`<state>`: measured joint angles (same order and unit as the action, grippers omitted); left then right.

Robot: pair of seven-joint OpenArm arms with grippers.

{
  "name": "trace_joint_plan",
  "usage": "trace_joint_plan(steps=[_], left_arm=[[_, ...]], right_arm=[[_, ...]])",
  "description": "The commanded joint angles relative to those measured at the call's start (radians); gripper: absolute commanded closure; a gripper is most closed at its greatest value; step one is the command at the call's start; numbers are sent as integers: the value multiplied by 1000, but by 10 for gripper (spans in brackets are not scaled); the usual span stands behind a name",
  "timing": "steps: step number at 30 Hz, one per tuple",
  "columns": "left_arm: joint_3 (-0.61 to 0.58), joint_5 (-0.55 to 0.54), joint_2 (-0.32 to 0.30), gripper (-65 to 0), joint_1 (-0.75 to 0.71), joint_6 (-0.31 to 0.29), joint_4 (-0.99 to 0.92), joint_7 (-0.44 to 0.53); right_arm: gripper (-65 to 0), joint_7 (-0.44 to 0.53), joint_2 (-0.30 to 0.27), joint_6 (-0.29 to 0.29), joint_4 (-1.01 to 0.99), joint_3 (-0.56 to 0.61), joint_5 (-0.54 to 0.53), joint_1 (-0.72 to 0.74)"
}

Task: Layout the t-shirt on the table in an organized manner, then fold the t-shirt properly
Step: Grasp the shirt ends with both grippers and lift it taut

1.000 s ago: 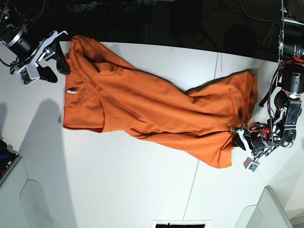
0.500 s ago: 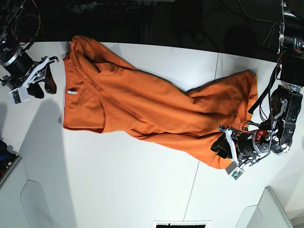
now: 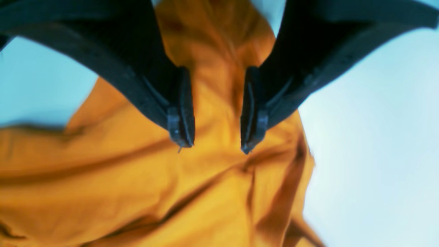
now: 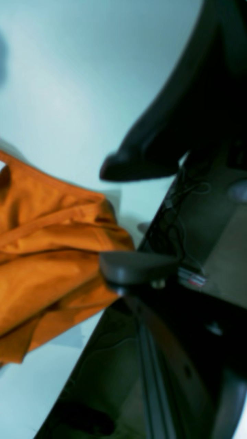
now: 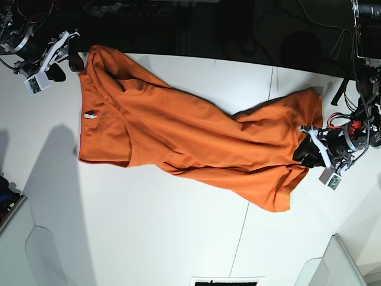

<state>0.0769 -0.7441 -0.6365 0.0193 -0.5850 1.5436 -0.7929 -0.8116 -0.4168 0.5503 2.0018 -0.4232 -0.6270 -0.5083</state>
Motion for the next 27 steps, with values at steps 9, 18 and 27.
trace_joint_plan(steps=[9,18,27], left_arm=[[127,-6,-9,-310,-163,-7,17,18],[127,107,51,-376,-245,-6,14,37],[128,147,45,0,-252,-3,17,69]], right_arm=[[-362,93,2,-3,-82,76,51,46],[-291,98,4,-42,-152,248,101,122],[0,97,4,-19,-89,239,95,153]])
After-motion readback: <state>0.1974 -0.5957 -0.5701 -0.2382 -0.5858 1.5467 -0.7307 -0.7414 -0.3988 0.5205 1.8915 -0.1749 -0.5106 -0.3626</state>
